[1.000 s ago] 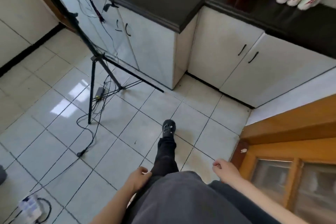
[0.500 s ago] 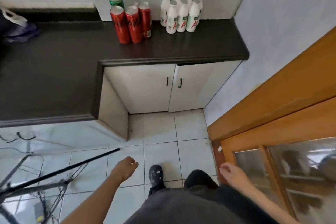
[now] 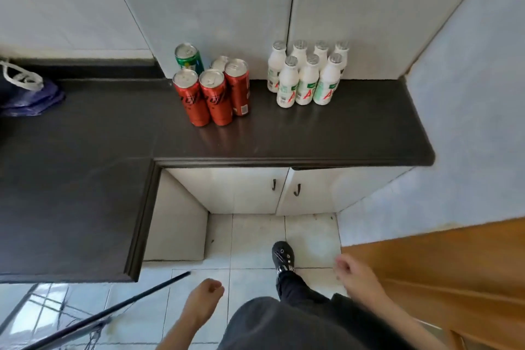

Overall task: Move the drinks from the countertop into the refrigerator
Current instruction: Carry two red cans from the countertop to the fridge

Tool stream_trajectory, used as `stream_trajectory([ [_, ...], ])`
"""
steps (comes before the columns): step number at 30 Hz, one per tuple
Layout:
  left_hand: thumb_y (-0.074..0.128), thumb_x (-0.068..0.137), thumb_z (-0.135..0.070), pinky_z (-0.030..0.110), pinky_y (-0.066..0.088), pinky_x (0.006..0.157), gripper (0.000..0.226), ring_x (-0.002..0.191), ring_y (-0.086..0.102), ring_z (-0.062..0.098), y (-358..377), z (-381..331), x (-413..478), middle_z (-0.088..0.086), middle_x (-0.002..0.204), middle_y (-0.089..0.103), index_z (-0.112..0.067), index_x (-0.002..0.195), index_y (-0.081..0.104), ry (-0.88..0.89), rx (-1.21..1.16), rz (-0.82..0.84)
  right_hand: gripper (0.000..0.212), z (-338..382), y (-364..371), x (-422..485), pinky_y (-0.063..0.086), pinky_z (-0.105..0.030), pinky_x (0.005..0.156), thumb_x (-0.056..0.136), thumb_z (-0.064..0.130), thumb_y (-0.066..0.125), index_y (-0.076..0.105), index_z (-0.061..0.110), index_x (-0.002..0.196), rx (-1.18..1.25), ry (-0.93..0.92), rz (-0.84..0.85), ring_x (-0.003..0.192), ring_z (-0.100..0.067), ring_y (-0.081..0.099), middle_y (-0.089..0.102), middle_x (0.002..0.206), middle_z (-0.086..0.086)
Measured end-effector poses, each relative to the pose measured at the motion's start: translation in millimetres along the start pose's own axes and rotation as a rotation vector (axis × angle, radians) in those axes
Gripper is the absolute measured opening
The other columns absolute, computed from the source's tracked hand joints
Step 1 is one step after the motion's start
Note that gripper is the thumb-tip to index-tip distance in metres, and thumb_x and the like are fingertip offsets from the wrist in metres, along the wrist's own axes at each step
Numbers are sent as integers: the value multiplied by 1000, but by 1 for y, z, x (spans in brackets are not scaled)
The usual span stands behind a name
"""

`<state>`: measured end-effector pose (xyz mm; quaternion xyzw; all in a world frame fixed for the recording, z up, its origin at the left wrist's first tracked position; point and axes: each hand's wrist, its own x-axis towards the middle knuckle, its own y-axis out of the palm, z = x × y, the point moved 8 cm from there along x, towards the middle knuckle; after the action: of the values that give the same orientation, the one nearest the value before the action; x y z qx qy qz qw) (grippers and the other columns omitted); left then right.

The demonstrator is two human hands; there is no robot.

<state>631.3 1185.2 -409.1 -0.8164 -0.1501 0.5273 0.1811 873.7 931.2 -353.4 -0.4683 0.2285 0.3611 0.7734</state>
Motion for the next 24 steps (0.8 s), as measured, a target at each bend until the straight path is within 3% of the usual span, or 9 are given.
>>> stream_trajectory([
  [2,51,90,-18,35,47,84,18,87,62,26,-21,-26,10,-1,77,57,-17,73,56,-3,-71,-76,19,50,-29,25,45,-22,81,97,26,47,54,25,115,35,-95,-25,94,-7,55,58,106,10],
  [4,53,93,-21,31,45,84,16,95,63,23,-49,-58,21,1,94,66,-13,100,65,9,-195,-174,17,101,-54,48,40,-18,81,96,26,50,55,29,113,80,-204,-32,99,-3,54,56,102,18],
  [6,54,94,-24,27,45,77,22,92,62,17,-82,-95,28,1,101,67,-15,111,63,61,-316,-296,14,149,-74,68,40,-14,77,96,27,51,55,33,108,115,-298,-38,97,0,55,57,98,21],
  [8,55,93,-25,26,45,69,16,88,62,12,-117,-132,27,-5,93,67,-19,106,64,114,-483,-414,14,194,-88,84,39,-9,70,95,26,53,57,32,106,131,-385,-47,92,4,56,60,95,18],
  [11,58,92,-25,26,48,78,9,89,65,7,-159,-169,19,-6,93,69,-24,98,64,199,-708,-538,15,250,-99,97,40,-6,67,93,25,55,58,31,107,170,-472,-46,89,8,56,62,94,16],
  [15,58,92,-25,11,46,67,11,86,62,-1,-204,-197,13,-12,93,68,-33,96,65,311,-756,-638,20,304,-103,110,39,2,70,93,20,54,55,30,111,241,-566,-53,92,15,54,61,100,18],
  [17,57,93,-21,9,43,75,16,92,59,-5,-226,-208,14,-15,101,65,-33,101,62,378,-742,-688,25,326,-105,115,42,-1,75,92,15,55,54,26,115,252,-614,-86,94,14,54,60,103,16],
  [20,57,93,-20,7,44,82,30,108,53,-4,-256,-221,22,-13,121,54,-26,122,52,448,-694,-725,34,350,-108,122,47,-18,86,90,16,57,51,22,124,271,-623,-155,99,3,57,57,111,12],
  [24,60,86,-36,25,38,100,57,127,41,1,-290,-241,37,-18,136,39,-31,137,34,556,-668,-714,46,377,-117,128,44,-24,91,89,29,57,42,22,132,245,-651,-279,111,-2,51,51,122,11],
])
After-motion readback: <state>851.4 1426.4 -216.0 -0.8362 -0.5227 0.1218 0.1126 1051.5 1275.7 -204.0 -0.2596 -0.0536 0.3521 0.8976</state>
